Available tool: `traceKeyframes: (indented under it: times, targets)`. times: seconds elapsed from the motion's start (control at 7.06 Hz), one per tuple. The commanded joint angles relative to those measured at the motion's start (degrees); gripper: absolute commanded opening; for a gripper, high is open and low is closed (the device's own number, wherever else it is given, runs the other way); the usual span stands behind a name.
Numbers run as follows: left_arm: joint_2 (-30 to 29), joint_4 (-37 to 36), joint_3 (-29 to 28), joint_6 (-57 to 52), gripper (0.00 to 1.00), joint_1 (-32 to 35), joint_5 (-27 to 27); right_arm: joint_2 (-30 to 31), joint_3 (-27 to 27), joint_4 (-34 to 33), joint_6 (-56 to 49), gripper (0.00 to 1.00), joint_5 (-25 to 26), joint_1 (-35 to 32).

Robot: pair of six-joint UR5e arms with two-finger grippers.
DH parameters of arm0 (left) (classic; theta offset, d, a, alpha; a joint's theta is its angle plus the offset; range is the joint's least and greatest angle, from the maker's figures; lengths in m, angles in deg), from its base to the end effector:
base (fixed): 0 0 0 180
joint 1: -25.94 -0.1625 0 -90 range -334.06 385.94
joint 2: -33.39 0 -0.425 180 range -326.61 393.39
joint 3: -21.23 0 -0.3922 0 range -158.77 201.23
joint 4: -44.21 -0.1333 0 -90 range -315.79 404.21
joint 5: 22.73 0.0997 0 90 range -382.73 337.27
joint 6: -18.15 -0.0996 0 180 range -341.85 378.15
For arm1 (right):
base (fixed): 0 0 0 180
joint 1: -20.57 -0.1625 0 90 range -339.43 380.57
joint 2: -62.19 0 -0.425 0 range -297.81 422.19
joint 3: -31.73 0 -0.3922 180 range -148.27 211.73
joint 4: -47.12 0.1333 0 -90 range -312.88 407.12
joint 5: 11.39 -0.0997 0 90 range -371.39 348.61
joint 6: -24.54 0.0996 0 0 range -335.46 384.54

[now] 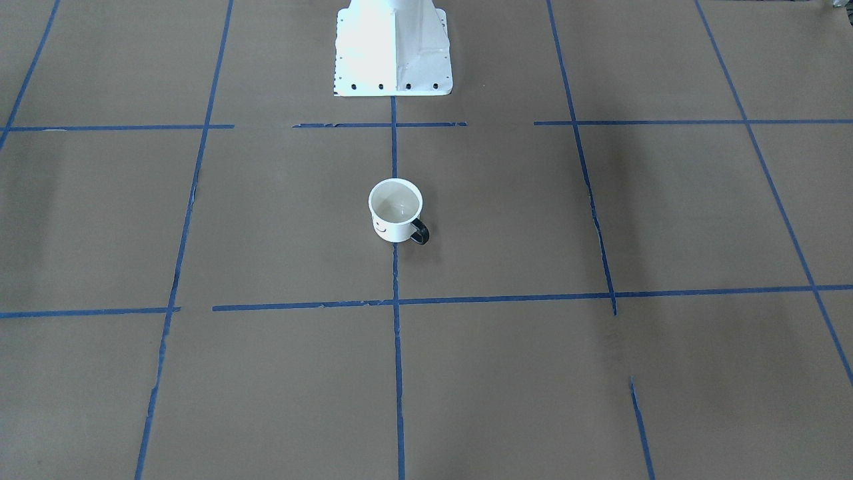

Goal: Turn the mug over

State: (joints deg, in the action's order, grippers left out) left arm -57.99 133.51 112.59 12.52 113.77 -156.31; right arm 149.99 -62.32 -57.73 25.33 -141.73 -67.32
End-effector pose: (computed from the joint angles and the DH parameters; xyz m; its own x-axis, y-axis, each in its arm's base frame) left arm -0.0455 -0.5063 0.6372 0.7158 0.1497 -0.6821 -0.1086 0.9887 0.1030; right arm 0.0506 -0.4956 0.6345 0.7657 0.0823 0.6379 0.0258 0.9870 -0.1583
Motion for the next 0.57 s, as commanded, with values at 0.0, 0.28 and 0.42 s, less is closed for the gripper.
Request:
traceKeyframes:
  times: [0.0, 0.28, 0.42]
  targets:
    - [0.0, 0.0, 0.0, 0.0, 1.00, 0.1, 0.0, 0.0, -0.1, 0.0, 0.0, 1.00, 0.0, 0.0]
    - [-0.1, 0.1, 0.0, 0.0, 1.00, 0.4, 0.1, 0.0, 0.0, 0.0, 0.0, 1.00, 0.0, 0.0]
    - [-0.1, 0.1, 0.0, 0.0, 1.00, 0.4, 0.1, 0.0, 0.0, 0.0, 0.0, 1.00, 0.0, 0.0]
